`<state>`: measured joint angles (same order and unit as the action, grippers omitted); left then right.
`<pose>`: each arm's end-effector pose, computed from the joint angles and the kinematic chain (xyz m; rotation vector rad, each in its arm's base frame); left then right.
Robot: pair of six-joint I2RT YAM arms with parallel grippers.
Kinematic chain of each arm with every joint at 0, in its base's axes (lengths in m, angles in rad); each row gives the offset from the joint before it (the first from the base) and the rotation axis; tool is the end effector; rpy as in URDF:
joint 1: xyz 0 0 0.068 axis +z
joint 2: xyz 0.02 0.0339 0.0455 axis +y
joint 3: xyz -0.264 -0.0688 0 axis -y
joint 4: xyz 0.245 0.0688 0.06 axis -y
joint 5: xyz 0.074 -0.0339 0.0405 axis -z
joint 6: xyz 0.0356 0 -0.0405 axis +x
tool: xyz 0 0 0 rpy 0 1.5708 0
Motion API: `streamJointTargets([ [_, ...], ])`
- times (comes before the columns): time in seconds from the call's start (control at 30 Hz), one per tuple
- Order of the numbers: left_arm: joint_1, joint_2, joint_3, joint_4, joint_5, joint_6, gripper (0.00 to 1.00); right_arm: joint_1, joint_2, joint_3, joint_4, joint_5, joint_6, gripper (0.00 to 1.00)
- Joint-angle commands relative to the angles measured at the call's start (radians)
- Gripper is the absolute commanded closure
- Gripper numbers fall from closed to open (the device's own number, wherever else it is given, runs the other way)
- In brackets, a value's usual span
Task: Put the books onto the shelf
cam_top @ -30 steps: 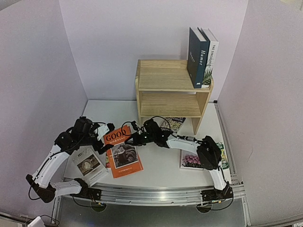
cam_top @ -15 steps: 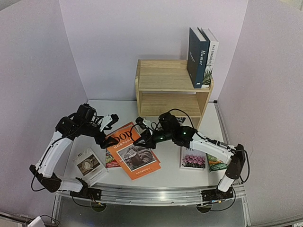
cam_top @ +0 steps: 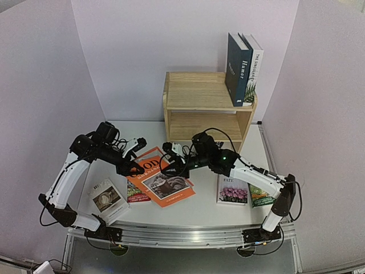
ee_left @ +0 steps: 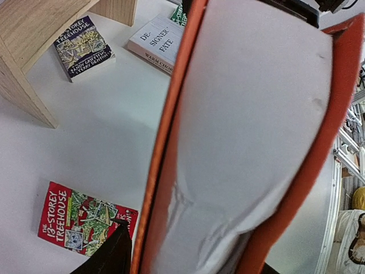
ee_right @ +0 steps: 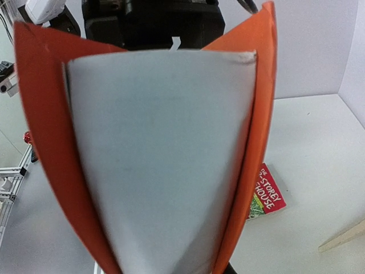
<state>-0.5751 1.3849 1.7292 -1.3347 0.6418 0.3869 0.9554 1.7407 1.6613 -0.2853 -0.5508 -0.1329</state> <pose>0.1879 -0.1472 0.4264 1.3690 2.0898 -0.8924 0.2221 0.3464 0.3769 -1.3650 1.5059 1.0660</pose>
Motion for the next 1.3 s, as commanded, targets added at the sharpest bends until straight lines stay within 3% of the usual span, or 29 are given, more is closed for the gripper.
streamJointTargets([
  [0.0,0.003,-0.013,0.018,-0.013,0.047,-0.026,0.56,0.001,0.018,0.075,0.021,-0.016,-0.064,0.9],
  [0.07,0.003,-0.012,0.027,-0.012,0.053,-0.037,0.65,0.0,0.021,0.084,0.022,-0.004,-0.066,0.87],
  [0.13,0.003,-0.016,0.033,-0.009,0.055,-0.064,0.72,0.001,0.023,0.092,0.022,0.039,-0.054,0.77],
  [0.2,0.003,-0.019,0.037,0.0,0.051,-0.106,0.8,0.001,0.022,0.097,0.023,0.103,-0.037,0.58],
  [0.33,0.032,-0.048,0.004,0.038,0.04,-0.227,0.84,0.001,0.015,0.111,0.023,0.282,0.042,0.18],
  [0.37,0.062,-0.066,-0.019,0.051,0.054,-0.264,0.84,0.002,0.013,0.116,0.024,0.315,0.063,0.14],
  [0.63,0.36,-0.165,-0.25,0.181,0.089,-0.573,0.85,0.109,0.051,0.167,0.039,0.693,0.06,0.09],
  [0.83,0.544,-0.139,-0.305,0.221,0.141,-0.793,0.84,0.26,0.254,0.321,0.067,0.883,-0.08,0.09],
  [1.1,0.627,-0.075,-0.343,0.253,0.132,-0.998,0.82,0.318,0.524,0.515,0.146,0.892,-0.133,0.08],
  [1.27,0.628,-0.066,-0.35,0.265,0.129,-1.025,0.82,0.32,0.666,0.626,0.245,1.062,-0.206,0.08],
])
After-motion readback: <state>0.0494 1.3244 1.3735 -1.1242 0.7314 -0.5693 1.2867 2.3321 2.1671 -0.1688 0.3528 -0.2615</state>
